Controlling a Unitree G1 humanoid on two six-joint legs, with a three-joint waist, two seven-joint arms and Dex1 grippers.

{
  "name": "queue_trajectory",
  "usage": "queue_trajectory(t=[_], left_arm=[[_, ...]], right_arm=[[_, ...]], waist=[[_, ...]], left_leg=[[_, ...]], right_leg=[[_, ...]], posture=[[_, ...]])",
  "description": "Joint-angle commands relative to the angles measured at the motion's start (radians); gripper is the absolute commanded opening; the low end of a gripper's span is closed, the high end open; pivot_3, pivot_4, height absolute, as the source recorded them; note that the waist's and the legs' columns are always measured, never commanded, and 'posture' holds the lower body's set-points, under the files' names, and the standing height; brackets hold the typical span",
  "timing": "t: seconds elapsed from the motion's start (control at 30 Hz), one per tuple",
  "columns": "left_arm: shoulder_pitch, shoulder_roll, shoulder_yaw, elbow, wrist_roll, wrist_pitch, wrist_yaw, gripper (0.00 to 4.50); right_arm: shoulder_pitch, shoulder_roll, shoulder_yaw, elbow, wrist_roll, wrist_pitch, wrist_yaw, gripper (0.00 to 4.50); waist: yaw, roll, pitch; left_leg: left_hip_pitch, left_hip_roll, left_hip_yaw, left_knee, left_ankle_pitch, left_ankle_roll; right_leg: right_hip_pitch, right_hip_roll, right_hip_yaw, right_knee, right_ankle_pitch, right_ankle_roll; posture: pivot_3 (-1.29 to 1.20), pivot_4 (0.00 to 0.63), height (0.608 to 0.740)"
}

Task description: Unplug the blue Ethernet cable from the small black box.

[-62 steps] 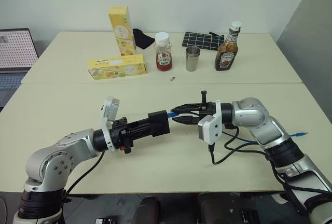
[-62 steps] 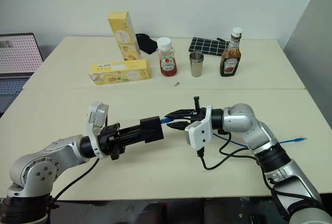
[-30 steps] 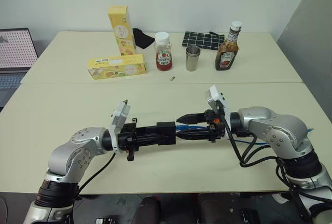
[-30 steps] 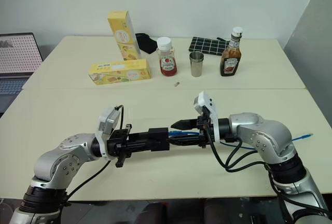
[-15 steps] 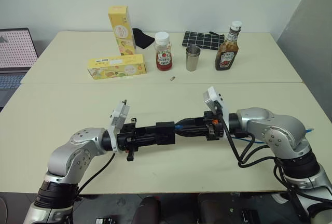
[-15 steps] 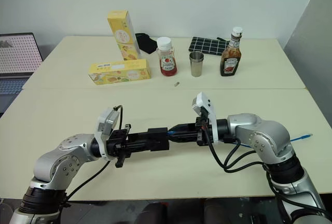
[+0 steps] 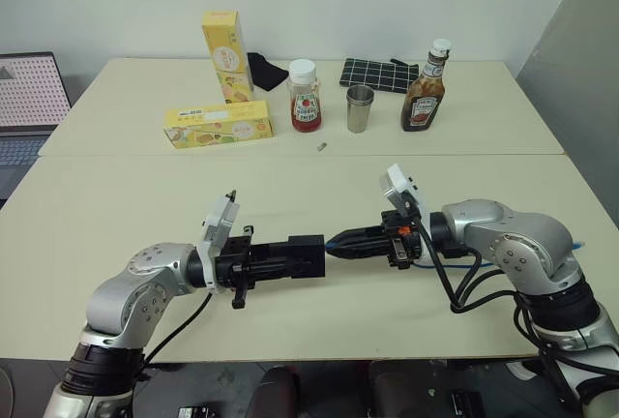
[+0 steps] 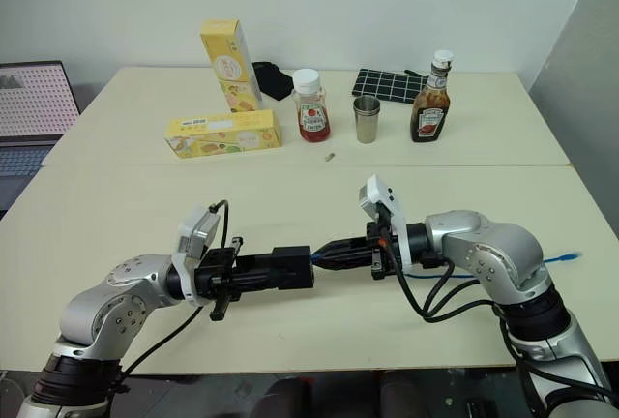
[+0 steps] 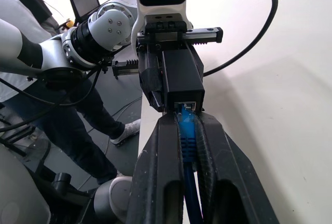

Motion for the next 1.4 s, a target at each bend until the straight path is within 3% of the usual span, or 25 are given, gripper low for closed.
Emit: queue_trajectory(t=[0.03, 0.3, 0.37, 0.6, 0.8, 0.87, 1.0, 1.23, 1.4], left_arm=[[0.036, 0.018, 0.028, -0.025, 0.004, -0.010, 0.010, 0.79], [0.120, 0.022, 0.116, -0.028, -0.008, -0.014, 0.075, 0.79], [0.135, 0.023, 0.131, -0.035, -0.010, -0.014, 0.086, 0.79], [0.164, 0.009, 0.141, -0.048, 0.031, -0.029, 0.170, 0.79], [0.155, -0.019, 0.135, -0.048, 0.071, -0.032, 0.257, 0.79], [0.153, -0.020, 0.130, -0.041, 0.098, -0.024, 0.294, 0.79], [0.153, -0.040, 0.130, -0.032, 0.131, -0.035, 0.350, 0.79], [0.112, -0.132, 0.163, 0.040, 0.249, -0.189, 0.510, 0.79], [0.070, -0.178, 0.179, 0.145, 0.332, -0.308, 0.599, 0.79]], right_arm=[[-0.015, -0.040, -0.027, 0.008, -0.021, -0.010, 0.026, 0.05], [0.020, -0.100, -0.091, 0.064, -0.072, -0.050, 0.020, 0.04], [0.013, -0.070, -0.105, 0.112, -0.123, -0.102, -0.027, 0.04], [-0.033, 0.146, -0.015, 0.492, -0.583, -0.552, -0.428, 0.04], [-0.049, 0.264, -0.052, 0.609, -0.642, -0.604, -0.508, 0.04], [-0.050, 0.260, -0.065, 0.596, -0.639, -0.590, -0.493, 0.74], [-0.037, 0.226, -0.079, 0.528, -0.619, -0.553, -0.433, 1.70], [0.018, 0.100, -0.058, 0.240, -0.490, -0.441, -0.172, 3.39], [0.023, 0.074, -0.012, 0.069, -0.420, -0.355, -0.087, 3.39]], waist=[[0.000, 0.000, 0.000], [0.000, 0.000, 0.000], [0.000, 0.000, 0.000], [-0.001, 0.000, 0.000], [-0.001, 0.000, 0.000], [-0.001, 0.000, 0.000], [-0.001, 0.000, 0.000], [0.001, 0.000, 0.000], [-0.002, 0.000, 0.000]], left_leg=[[0.000, 0.000, 0.000, 0.000, 0.000, 0.000], [0.000, 0.000, 0.000, 0.000, 0.000, 0.000], [0.000, 0.000, 0.000, 0.000, 0.000, 0.000], [0.000, 0.000, 0.002, 0.000, 0.000, 0.000], [-0.007, 0.001, 0.003, 0.000, 0.000, 0.000], [-0.010, 0.001, 0.003, 0.001, 0.000, 0.000], [-0.009, 0.000, 0.002, 0.001, 0.000, 0.000], [-0.009, 0.000, 0.002, 0.001, 0.000, 0.000], [-0.009, 0.000, 0.002, 0.001, 0.000, 0.000]], right_leg=[[0.000, 0.000, 0.000, 0.000, 0.000, 0.000], [0.000, 0.000, 0.000, -0.001, 0.000, 0.000], [-0.001, 0.000, 0.000, -0.001, 0.000, 0.000], [-0.002, 0.000, 0.002, 0.000, 0.000, 0.000], [-0.010, -0.001, 0.003, 0.003, 0.000, 0.000], [-0.012, -0.001, 0.003, 0.005, 0.000, 0.000], [-0.012, -0.001, 0.003, 0.005, 0.000, 0.000], [-0.012, -0.001, 0.003, 0.005, 0.000, 0.000], [-0.011, -0.001, 0.002, 0.005, 0.000, 0.000]], posture=[[0.00, 0.150, 0.740], [0.00, 0.150, 0.740], [0.00, 0.150, 0.740], [0.00, 0.150, 0.740], [0.00, 0.150, 0.740], [0.00, 0.150, 0.740], [0.00, 0.150, 0.740], [0.00, 0.150, 0.740], [0.00, 0.150, 0.740]])
